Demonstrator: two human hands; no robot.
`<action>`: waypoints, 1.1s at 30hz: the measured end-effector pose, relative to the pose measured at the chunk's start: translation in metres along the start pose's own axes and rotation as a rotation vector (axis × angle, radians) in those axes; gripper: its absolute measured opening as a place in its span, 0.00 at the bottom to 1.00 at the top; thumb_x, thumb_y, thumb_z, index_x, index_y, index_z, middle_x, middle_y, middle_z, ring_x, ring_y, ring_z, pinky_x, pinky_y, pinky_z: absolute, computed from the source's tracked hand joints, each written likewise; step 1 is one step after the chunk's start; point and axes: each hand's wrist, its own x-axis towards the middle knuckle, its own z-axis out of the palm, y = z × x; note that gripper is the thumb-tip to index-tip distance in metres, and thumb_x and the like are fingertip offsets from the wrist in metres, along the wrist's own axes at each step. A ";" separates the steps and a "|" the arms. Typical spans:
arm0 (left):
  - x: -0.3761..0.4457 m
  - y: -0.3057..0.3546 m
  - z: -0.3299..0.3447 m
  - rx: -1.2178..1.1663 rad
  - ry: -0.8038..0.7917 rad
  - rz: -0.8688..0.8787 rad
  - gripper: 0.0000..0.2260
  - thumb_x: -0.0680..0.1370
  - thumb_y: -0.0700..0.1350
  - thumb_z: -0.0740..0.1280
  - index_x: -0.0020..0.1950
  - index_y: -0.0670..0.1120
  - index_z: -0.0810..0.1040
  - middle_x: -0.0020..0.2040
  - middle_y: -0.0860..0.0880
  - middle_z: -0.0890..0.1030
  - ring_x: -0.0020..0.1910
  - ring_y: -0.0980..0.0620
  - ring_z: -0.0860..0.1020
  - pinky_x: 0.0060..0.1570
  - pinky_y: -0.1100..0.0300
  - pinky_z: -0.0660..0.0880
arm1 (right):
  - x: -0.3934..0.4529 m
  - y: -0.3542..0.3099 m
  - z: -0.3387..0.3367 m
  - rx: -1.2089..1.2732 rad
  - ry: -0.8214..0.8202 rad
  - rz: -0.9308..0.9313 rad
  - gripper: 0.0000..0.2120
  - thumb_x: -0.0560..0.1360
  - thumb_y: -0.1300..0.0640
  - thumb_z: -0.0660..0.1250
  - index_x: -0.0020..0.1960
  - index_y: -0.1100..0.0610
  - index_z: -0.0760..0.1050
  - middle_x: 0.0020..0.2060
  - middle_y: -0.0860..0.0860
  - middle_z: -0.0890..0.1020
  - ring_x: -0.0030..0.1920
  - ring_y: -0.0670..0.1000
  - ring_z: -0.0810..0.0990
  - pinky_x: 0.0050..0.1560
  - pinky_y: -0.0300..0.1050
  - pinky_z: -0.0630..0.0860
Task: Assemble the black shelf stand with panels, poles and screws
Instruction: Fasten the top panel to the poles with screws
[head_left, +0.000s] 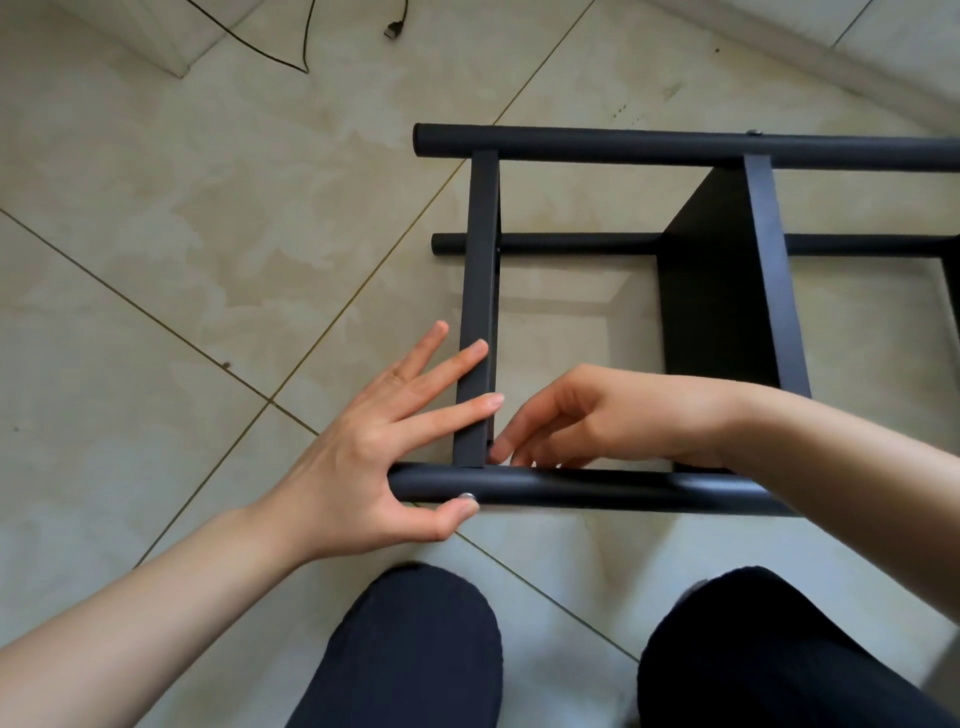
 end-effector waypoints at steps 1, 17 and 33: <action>0.000 0.002 0.000 -0.008 -0.004 -0.019 0.30 0.72 0.52 0.72 0.73 0.50 0.72 0.80 0.50 0.62 0.82 0.46 0.53 0.78 0.50 0.58 | -0.007 -0.001 0.000 -0.085 0.030 -0.017 0.13 0.79 0.64 0.65 0.56 0.51 0.83 0.46 0.47 0.86 0.46 0.45 0.82 0.56 0.40 0.77; -0.029 0.041 0.050 -0.958 0.276 -0.805 0.34 0.64 0.59 0.77 0.69 0.58 0.73 0.66 0.59 0.79 0.69 0.61 0.74 0.67 0.64 0.69 | -0.062 0.026 0.037 -0.579 0.507 0.036 0.16 0.76 0.36 0.63 0.56 0.45 0.79 0.44 0.45 0.82 0.45 0.46 0.80 0.50 0.51 0.81; 0.001 0.064 0.073 -1.010 0.408 -0.721 0.38 0.68 0.77 0.65 0.75 0.66 0.63 0.76 0.61 0.69 0.76 0.62 0.64 0.79 0.51 0.54 | -0.067 0.029 0.036 -0.606 0.593 -0.062 0.14 0.81 0.40 0.58 0.57 0.45 0.76 0.42 0.45 0.81 0.46 0.49 0.77 0.55 0.47 0.68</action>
